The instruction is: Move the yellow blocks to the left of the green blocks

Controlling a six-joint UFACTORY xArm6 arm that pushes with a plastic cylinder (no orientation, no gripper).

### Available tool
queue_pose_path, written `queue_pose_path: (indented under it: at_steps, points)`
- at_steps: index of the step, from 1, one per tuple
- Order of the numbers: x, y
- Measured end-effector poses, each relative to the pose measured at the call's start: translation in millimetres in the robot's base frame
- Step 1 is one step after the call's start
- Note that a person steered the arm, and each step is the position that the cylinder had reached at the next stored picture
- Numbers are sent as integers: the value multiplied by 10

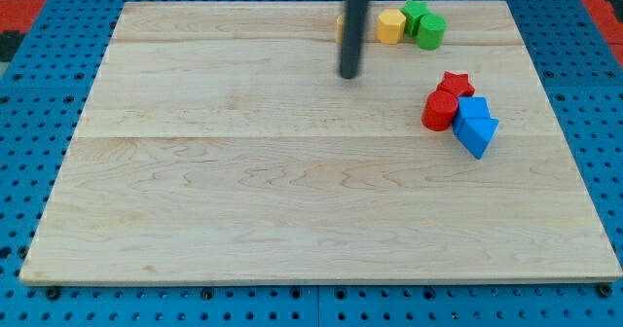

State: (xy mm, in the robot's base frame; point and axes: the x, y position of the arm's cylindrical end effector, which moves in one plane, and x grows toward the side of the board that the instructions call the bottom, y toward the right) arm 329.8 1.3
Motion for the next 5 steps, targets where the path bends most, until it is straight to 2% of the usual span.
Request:
queue_pose_path:
  at_steps: [1, 2, 3, 4, 5]
  points:
    - [-404, -358]
    - [-755, -233]
    - [-975, 333]
    - [-757, 424]
    - [-536, 168]
